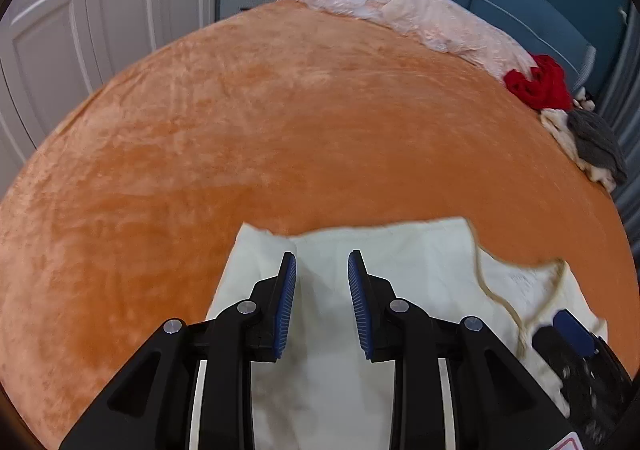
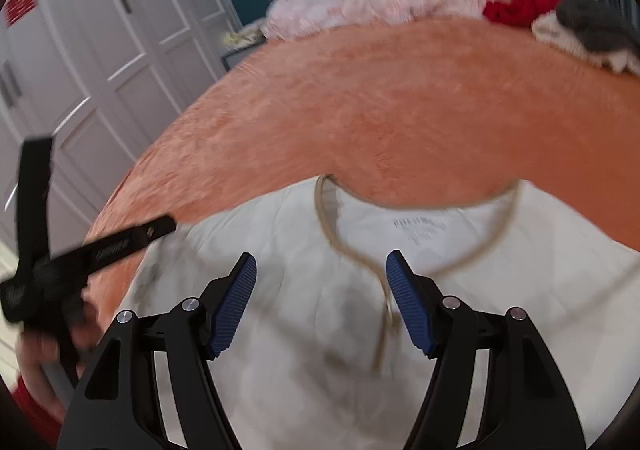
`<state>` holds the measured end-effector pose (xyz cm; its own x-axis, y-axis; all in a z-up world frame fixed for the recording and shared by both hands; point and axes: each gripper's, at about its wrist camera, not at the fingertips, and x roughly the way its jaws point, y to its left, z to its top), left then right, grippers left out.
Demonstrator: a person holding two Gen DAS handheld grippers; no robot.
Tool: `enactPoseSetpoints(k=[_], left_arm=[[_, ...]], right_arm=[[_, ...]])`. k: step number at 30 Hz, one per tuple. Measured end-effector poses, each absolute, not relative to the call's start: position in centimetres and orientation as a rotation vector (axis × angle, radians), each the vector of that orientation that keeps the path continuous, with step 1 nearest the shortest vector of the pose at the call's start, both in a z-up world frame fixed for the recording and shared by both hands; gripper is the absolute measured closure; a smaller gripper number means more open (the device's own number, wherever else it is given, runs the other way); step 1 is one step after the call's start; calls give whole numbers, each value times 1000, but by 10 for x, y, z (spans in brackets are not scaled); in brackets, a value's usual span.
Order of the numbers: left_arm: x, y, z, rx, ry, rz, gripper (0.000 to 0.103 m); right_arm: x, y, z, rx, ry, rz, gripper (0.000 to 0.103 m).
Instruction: Fold large clothes
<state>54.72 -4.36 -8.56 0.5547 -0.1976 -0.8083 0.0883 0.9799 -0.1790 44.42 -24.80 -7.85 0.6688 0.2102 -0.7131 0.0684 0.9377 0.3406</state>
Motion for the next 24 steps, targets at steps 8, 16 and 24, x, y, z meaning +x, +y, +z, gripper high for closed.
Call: enactPoseSetpoints(k=[8,16,24], left_arm=[[554,-55,-130,-106,973,-181,76],[541,-56,-140,-76,887,-178,75],[540,-64,-145,-29,864,-160,75]], right_arm=[[514,-241,-131,476,947,127,47],[499,-223,-135,372,881,129,102],[495,-234,-144,402,865,62,103]])
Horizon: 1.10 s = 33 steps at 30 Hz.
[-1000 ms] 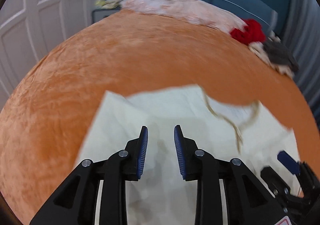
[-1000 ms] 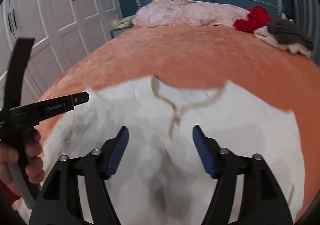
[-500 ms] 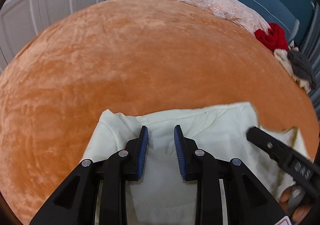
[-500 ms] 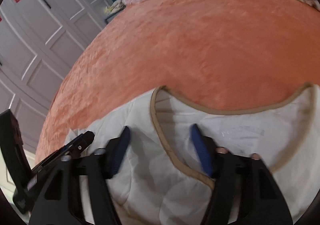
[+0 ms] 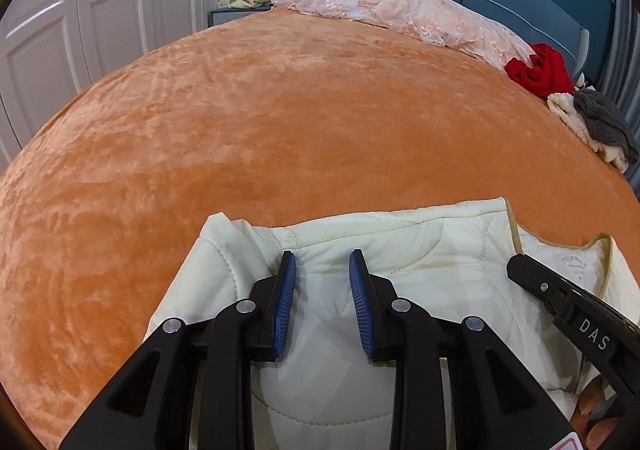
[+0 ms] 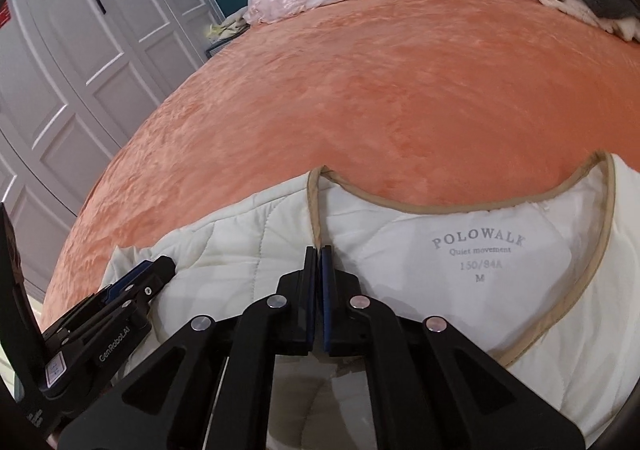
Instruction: Fold large clothes
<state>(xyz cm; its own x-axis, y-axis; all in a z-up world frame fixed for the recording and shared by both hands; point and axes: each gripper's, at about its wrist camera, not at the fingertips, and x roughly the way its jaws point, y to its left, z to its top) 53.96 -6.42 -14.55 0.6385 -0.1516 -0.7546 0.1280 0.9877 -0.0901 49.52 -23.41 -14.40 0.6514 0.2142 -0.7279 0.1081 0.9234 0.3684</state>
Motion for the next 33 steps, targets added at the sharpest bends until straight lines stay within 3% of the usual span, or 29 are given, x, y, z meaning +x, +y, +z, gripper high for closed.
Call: enactPoseSetpoints(k=[7,10,12,14,17,24,33], left_arm=[[539,-73,-145,29,870,-126,74],[541,-77,-136,65,894,-101,73],[535,-81,-124,92,883,-86,70],[523,-87,-107,77,856,-147,70],[505,-116,-82,20,844,-293,58],[498,-237,-80,-29,964,-603,40],[512,-300,-130,-9,1126,-680,42]], right_arm=[[494,-234,-138,385,876,39,102],[466,-259,-108,429,771,-54,89],[444,-284,-93,482,716,-74,73],[418,-319,-80,495,683,-128,72],[383,-382,-78,538,690,-229,66],[352,-456,-112,708,743,-279,68],[364,-448,-137,673,791,-195,69]])
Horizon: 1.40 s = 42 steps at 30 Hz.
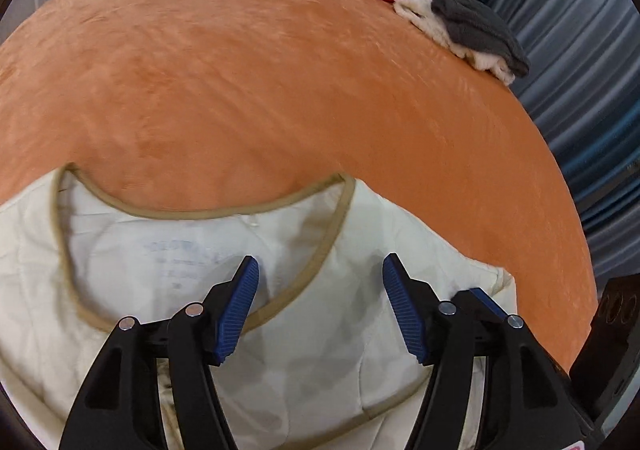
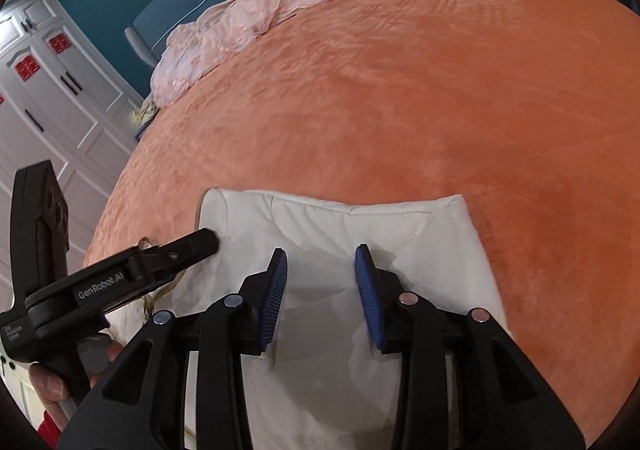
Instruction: Fold large clothes
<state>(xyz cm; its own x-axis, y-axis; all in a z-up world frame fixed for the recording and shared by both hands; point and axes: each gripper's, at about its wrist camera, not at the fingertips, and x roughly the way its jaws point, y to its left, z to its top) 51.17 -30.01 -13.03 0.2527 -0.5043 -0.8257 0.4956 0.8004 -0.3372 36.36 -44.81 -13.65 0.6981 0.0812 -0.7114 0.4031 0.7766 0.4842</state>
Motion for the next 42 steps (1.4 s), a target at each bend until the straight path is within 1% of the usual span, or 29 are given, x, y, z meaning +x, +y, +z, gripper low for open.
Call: enactPoseSetpoints(k=[2,4,6,7,12,20,22,29,34,35,37,39,40,42], left_arm=[[504,-307,-132,54,1101,-677,54],[499,-316,-133,118,1071,-661,88],[497,-319,-134,153,1051,-631,100],[497,-320,-134,166,1039,-616,101],[489,-319,-142,209,969,-574,100],[481,-322,-149,241,892,-531,97],[480,-321,-149,240,880,-522,93],[479,-306,-140,150,858,-537,91],[469,-255,-102,31,830,-483,93],[468,-243,-97,42,835,-471,93],[468,-217,-90,89,833,-455,93],[470,-195,-89,147,830,-416,93],[471,-189,-88,153,832,-406,93],[474,-177,-90,145,851,-394,93]], right_arm=[[368,-447,-139,664,793,-192,69],[369,-446,-141,653,795,-199,70],[371,-444,-141,640,800,-209,71],[372,-444,-141,629,802,-215,71],[376,-438,-143,578,818,-254,75],[381,-425,-147,465,830,-312,76],[379,-424,-147,454,827,-317,75],[378,-422,-146,438,817,-329,75],[372,-426,-133,466,814,-333,75],[367,-422,-121,442,796,-339,73],[358,-403,-93,379,734,-305,73],[355,-387,-77,364,718,-256,73],[356,-378,-72,369,721,-220,74],[363,-355,-70,390,762,-139,86]])
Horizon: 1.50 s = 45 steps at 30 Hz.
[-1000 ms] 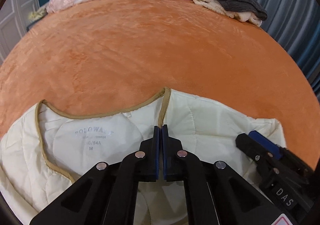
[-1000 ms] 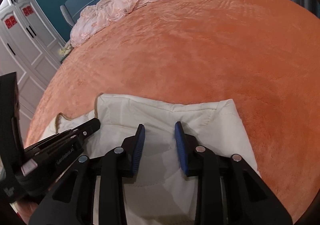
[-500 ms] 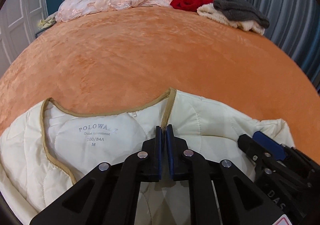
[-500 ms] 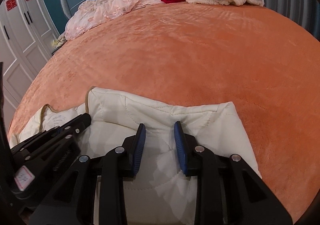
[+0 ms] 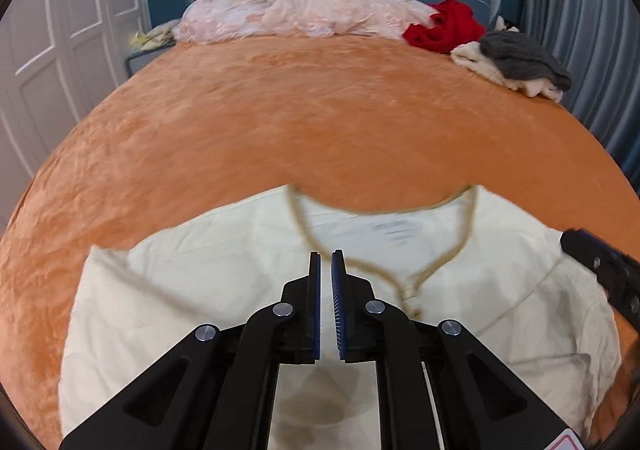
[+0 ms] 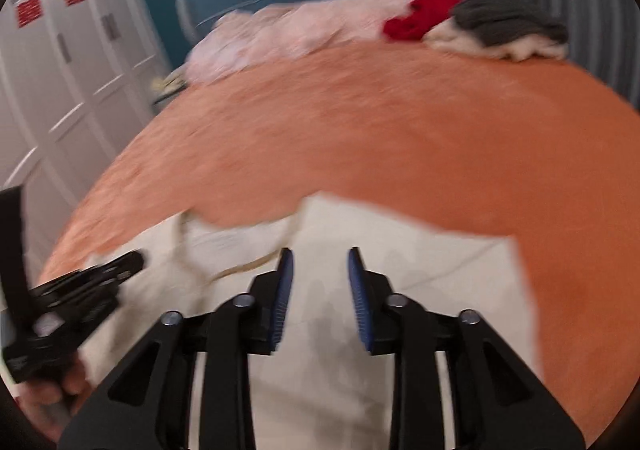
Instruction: Fold large clothes
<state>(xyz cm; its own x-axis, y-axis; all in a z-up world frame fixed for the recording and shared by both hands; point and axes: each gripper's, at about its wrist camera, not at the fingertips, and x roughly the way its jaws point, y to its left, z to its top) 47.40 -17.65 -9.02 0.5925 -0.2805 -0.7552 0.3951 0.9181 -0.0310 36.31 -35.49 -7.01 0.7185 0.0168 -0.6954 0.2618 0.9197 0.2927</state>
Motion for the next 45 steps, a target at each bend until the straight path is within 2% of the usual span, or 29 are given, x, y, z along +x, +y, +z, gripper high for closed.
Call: enactPoseSetpoints(k=[3,7,11,17,24,39,44,45], left_arm=[[477,-173,-98,127,889,-397,93],[471,-182,-118,165,906,-409,93],[476,-184,-140,155,937,-416,94],[492,-190,-144,208,942,-403,95],[517,-189,-148,206,954,-372,96],[513,-192,-154,210,881,-351,96],[500,-182,-143,183,872,-346,96],[494,-172,-134,153,870,-342,96]], right_arm=[[375,-323,-80,383,812,-63,93],[388,-292,-104,314,885,-25,94],[394,-292,-123,345,920,-26,97],[409,-305,-131,388,942,-27,103],[421,-325,-136,434,936,-97,103],[421,-321,-142,403,884,-116,103],[395,-333,-129,484,800,-118,103],[382,-339,-122,509,769,-141,100]])
